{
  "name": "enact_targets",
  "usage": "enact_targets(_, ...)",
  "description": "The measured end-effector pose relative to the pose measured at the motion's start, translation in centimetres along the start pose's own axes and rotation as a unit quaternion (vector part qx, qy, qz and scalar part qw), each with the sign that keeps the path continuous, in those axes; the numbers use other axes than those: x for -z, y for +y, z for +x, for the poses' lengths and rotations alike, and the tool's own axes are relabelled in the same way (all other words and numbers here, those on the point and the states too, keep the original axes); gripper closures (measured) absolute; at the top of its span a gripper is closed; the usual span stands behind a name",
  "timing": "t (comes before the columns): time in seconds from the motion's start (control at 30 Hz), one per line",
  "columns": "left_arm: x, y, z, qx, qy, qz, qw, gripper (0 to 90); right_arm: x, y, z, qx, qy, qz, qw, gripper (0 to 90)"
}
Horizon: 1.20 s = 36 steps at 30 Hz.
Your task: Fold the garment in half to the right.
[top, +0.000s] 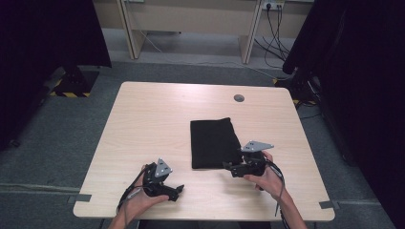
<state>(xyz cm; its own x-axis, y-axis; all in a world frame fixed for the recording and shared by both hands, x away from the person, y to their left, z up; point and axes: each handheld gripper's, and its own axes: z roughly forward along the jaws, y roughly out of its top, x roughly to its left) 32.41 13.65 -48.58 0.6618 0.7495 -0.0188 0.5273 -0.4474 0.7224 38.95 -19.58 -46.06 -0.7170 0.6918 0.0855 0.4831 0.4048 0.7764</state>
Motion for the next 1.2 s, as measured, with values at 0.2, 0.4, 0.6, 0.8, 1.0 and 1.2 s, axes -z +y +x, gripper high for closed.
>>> enact_targets(0.2, 0.0, 0.0, 0.0, 0.0, 0.0, 0.0, 1.0, 0.0, 0.6, -0.7, 0.0, -0.001, -0.004, 0.001, 1.0, 16.4)
enact_targets(0.4, 0.0, 0.0, 0.0, 0.0, 0.0, 0.0, 1.0, 0.0, 1.2, -1.0, 0.2, 0.003, -0.006, -0.001, 1.0, 16.4)
enact_targets(0.6, 0.0, 0.0, 0.0, 0.0, 0.0, 0.0, 1.0, 0.0, 1.7, -1.6, 0.5, 0.004, -0.01, 0.004, 0.9999, 16.4)
enact_targets(0.8, 0.0, 0.0, 0.0, 0.0, 0.0, 0.0, 1.0, 0.0, 2.5, -2.5, 0.5, 0.001, -0.017, 0.006, 0.9998, 16.4)
enact_targets(1.0, 0.0, 0.0, 0.0, 0.0, 0.0, 0.0, 1.0, 0.0, 3.5, -3.8, 0.3, 0.001, -0.025, 0.014, 0.9996, 16.4)
enact_targets(1.2, 0.0, 0.0, 0.0, 0.0, 0.0, 0.0, 1.0, 0.0, 4.3, -5.1, 0.0, -0.005, -0.035, 0.021, 0.9991, 16.4)
